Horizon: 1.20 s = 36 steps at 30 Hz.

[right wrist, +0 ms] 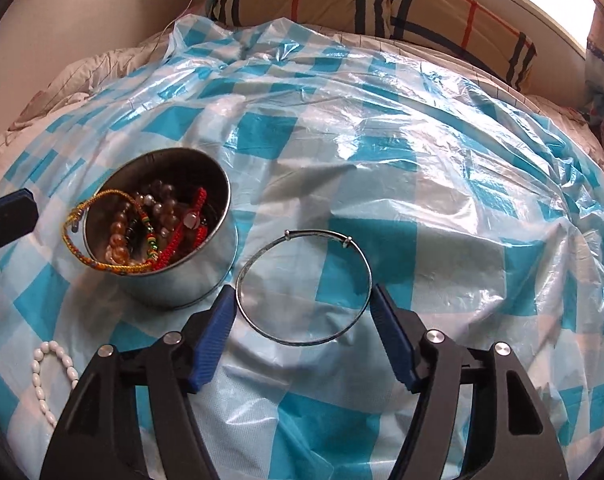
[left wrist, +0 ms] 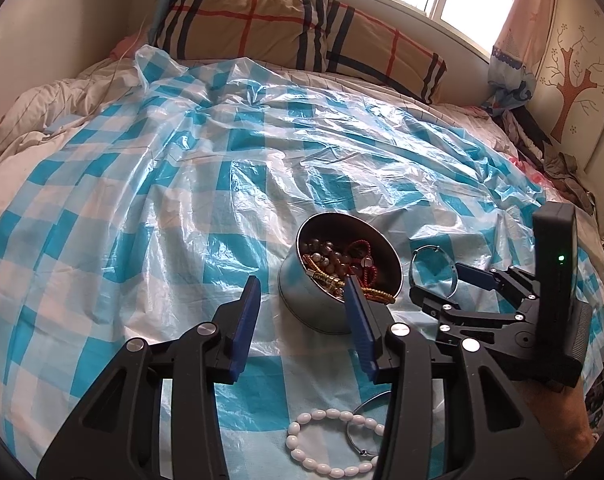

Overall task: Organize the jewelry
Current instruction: 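Lower the silver bangle into the tin and open the right tool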

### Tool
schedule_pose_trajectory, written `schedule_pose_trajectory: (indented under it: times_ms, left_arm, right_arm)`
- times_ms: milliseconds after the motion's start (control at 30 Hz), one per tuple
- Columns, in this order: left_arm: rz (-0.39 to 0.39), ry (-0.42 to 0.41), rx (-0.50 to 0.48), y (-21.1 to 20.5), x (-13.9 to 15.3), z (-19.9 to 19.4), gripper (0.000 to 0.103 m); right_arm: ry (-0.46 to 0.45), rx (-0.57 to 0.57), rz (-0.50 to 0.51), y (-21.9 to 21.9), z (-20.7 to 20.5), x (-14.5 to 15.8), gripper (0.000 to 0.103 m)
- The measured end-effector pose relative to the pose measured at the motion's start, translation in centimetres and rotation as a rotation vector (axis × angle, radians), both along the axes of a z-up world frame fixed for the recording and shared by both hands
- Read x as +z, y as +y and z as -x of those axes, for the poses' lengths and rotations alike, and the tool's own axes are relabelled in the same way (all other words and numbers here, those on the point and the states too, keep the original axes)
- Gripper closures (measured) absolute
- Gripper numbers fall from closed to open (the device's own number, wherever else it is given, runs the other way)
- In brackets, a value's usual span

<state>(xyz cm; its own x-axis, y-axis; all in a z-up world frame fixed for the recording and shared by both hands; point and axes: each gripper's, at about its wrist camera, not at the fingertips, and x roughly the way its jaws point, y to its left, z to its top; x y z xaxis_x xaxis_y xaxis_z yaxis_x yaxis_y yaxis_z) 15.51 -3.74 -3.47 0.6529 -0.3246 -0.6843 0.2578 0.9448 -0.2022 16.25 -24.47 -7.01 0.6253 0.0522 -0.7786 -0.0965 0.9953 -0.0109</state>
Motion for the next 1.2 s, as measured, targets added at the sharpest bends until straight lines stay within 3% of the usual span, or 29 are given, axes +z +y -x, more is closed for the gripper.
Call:
schedule_pose_trajectory:
  times_ms: [133,333,667,733,800,1033,1200]
  left_arm:
    - [-0.003,0.000,0.001,-0.1,0.0,0.0,0.062]
    - [-0.007,-0.013,0.022,0.3,0.3,0.1,0.062]
    - [0.065,-0.106,0.217,4.9,2.1,0.7,0.058]
    - [0.069,-0.106,0.218,5.0,2.1,0.7,0.058]
    - [0.064,-0.104,0.208,4.7,2.2,0.7,0.058]
    - [0.047,-0.089,0.169,3.8,1.9,0.6,0.056]
    - [0.049,-0.079,0.164,3.7,1.7,0.6,0.054]
  right_arm:
    - [-0.070,0.019,-0.065,0.7,1.2,2.9,0.036]
    - [-0.098,0.126,-0.056,4.8,1.0,4.7,0.036]
    - [-0.072,0.229,-0.046,8.4,-1.2,3.5,0.036]
    - [-0.029,0.242,0.009,9.1,-2.4,2.2,0.036]
    - [-0.038,0.228,0.038,9.1,-3.0,1.9,0.024]
    - [-0.103,0.174,0.028,7.5,-1.2,3.8,0.024]
    - [-0.059,0.184,0.047,7.5,-1.2,2.7,0.024]
